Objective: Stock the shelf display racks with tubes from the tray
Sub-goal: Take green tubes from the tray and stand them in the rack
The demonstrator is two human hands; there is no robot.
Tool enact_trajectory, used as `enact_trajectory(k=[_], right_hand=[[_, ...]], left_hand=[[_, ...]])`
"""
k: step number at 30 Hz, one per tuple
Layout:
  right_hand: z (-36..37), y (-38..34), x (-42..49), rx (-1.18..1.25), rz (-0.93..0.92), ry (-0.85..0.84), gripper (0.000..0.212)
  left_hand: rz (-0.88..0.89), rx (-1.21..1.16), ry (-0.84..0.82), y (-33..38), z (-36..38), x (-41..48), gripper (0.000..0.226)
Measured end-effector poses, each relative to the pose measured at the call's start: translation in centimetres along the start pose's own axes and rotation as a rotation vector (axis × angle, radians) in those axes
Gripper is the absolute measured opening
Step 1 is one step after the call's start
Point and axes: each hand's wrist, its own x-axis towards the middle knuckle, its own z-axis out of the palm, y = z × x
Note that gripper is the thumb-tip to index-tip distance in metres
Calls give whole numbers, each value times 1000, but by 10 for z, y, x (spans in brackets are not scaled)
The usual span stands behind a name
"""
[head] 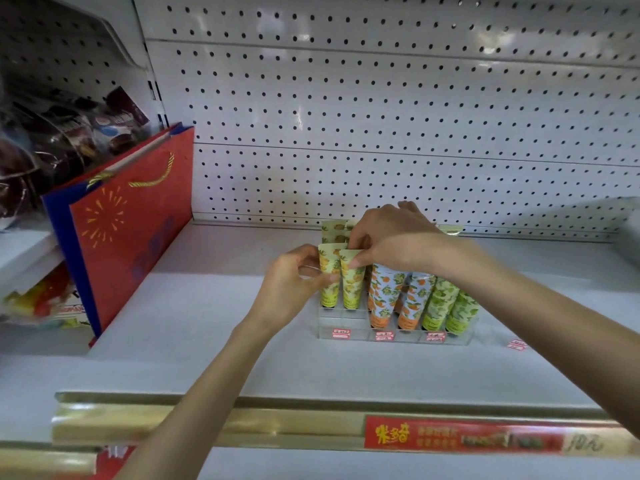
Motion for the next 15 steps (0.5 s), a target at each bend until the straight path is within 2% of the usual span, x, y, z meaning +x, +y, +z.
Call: enact_trajectory(k=[6,15], right_hand=[[-1,2,2,-48,18,-11,22],[-4,5,-2,23,56,-18,28]], left_hand=[[23,59,5,0,1,-1,19],[34,144,15,3,1,-5,21]])
